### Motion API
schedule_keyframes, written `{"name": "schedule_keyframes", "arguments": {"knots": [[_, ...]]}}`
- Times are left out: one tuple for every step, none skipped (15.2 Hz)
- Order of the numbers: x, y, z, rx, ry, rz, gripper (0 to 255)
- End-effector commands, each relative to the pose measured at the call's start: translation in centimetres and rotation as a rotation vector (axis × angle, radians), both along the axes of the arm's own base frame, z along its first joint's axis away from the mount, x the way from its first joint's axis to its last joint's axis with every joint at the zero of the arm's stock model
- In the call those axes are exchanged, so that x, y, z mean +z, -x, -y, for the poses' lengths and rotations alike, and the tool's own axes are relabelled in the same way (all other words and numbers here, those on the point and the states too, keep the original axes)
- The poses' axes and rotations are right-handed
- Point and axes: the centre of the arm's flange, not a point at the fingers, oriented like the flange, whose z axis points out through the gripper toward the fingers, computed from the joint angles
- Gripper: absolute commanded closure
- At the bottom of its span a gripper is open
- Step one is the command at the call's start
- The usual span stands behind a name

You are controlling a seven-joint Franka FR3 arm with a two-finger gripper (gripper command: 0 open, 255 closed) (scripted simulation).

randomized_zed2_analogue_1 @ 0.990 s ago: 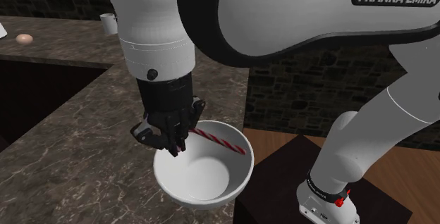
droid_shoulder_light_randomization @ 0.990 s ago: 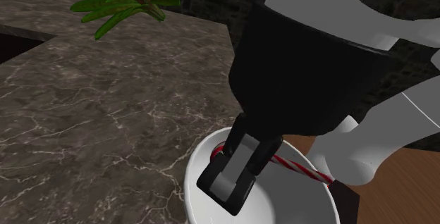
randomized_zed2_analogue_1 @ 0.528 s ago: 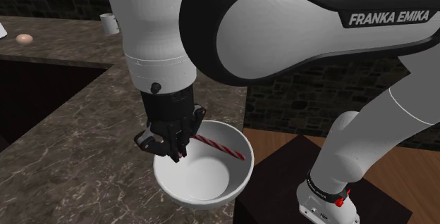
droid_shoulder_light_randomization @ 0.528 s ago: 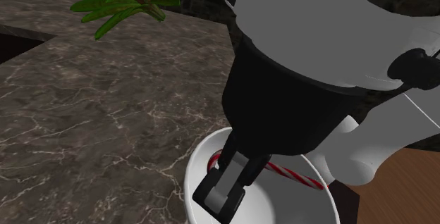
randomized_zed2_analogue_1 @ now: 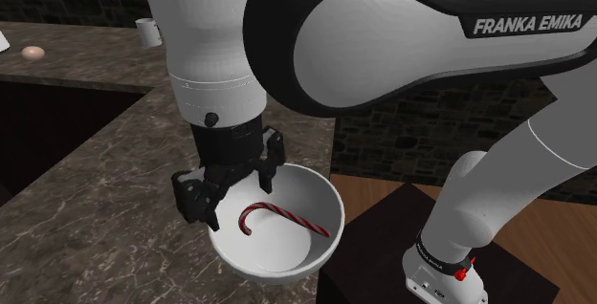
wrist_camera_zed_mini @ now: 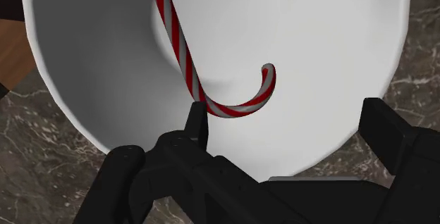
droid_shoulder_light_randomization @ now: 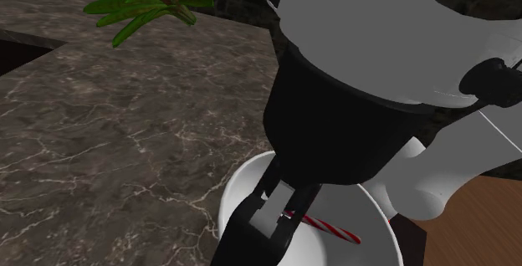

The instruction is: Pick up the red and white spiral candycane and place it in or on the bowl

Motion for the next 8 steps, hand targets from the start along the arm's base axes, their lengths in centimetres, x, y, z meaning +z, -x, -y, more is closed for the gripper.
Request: {"name": "schedule_keyframes", "arguments": {"knots": [[0.0, 0.0, 0.0, 0.0, 0.0, 0.0, 0], [1.3, 0.0, 0.0, 0.0, 0.0, 0.0, 0], [2.6, 0.0, 0.1, 0.0, 0.0, 0.0, 0], [4.0, 0.1, 0.1, 0.0, 0.0, 0.0, 0], [5.0, 0.1, 0.1, 0.0, 0.0, 0.0, 0], [5.0, 0.1, 0.1, 0.0, 0.0, 0.0, 0], [5.0, 0.1, 0.1, 0.0, 0.0, 0.0, 0], [5.0, 0.1, 0.1, 0.0, 0.0, 0.0, 0]]}}
